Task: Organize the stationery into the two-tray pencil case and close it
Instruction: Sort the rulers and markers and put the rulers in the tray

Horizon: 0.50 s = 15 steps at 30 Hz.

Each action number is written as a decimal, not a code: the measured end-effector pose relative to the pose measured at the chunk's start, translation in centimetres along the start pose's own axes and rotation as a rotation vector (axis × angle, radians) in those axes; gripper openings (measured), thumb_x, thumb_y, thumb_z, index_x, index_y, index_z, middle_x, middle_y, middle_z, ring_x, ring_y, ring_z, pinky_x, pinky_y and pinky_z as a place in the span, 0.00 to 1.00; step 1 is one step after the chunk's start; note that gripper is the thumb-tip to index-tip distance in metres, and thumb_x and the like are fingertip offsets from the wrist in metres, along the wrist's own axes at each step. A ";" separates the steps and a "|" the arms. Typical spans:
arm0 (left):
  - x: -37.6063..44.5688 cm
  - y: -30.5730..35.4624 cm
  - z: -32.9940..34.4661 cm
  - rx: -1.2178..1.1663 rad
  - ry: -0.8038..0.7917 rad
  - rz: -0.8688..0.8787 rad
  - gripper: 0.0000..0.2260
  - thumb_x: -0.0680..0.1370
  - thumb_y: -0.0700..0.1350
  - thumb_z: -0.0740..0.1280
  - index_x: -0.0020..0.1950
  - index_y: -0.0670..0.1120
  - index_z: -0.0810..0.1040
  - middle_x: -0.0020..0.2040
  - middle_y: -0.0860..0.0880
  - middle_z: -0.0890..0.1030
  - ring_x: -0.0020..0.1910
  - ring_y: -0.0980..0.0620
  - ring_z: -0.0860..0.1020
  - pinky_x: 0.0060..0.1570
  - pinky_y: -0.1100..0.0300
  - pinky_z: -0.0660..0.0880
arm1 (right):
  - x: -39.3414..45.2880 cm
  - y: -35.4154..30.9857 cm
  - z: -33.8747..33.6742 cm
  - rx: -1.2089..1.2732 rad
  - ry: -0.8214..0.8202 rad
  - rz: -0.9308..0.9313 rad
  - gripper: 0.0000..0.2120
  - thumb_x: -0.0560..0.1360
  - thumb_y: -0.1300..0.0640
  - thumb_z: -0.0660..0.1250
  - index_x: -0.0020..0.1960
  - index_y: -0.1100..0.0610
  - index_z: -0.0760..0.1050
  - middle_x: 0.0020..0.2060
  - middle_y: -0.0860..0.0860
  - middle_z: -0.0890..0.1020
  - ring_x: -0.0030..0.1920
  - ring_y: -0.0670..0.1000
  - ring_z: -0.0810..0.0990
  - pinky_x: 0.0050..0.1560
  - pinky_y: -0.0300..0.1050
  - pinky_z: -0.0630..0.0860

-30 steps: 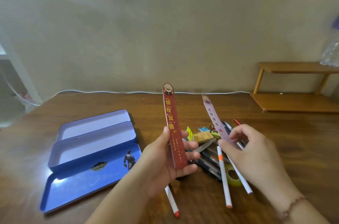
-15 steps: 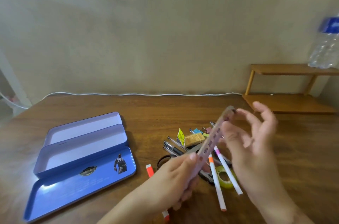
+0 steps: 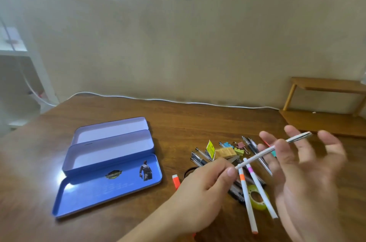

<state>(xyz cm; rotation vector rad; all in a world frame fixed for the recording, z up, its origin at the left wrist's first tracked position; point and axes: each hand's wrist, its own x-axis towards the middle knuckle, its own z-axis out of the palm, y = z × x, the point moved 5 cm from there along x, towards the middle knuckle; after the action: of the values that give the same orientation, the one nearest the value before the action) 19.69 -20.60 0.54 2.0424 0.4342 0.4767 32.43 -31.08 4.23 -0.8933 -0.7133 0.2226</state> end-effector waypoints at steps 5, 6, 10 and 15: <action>-0.5 0.7 -1.0 0.247 0.213 0.095 0.14 0.81 0.60 0.53 0.55 0.55 0.73 0.45 0.58 0.75 0.46 0.58 0.74 0.47 0.55 0.72 | -1.4 3.1 0.7 -0.416 -0.175 0.147 0.16 0.64 0.41 0.74 0.46 0.48 0.79 0.48 0.47 0.86 0.50 0.48 0.84 0.47 0.54 0.82; -0.6 1.0 -1.2 0.270 0.231 0.114 0.14 0.82 0.59 0.53 0.58 0.55 0.73 0.49 0.58 0.75 0.50 0.58 0.74 0.51 0.55 0.72 | -1.6 3.3 0.9 -0.447 -0.171 0.157 0.17 0.63 0.40 0.74 0.48 0.46 0.80 0.48 0.45 0.86 0.49 0.46 0.84 0.45 0.52 0.83; -1.1 2.7 -1.7 0.311 0.250 0.217 0.15 0.84 0.55 0.53 0.65 0.50 0.72 0.56 0.52 0.75 0.55 0.54 0.73 0.55 0.54 0.72 | -2.2 3.1 2.3 -0.416 -0.165 0.110 0.26 0.62 0.34 0.75 0.54 0.47 0.78 0.50 0.47 0.85 0.51 0.50 0.84 0.46 0.53 0.83; -2.3 3.8 -5.0 0.256 0.223 0.242 0.18 0.84 0.56 0.52 0.68 0.49 0.70 0.59 0.51 0.74 0.57 0.55 0.72 0.57 0.55 0.73 | -1.4 0.7 6.4 -0.419 -0.313 -0.058 0.21 0.66 0.41 0.75 0.54 0.51 0.78 0.51 0.49 0.85 0.51 0.51 0.84 0.48 0.46 0.82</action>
<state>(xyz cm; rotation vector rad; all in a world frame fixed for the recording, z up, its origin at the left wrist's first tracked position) 15.62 -19.82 5.78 2.3118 0.3977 0.8374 27.34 -27.22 5.66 -1.2495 -1.1004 0.1642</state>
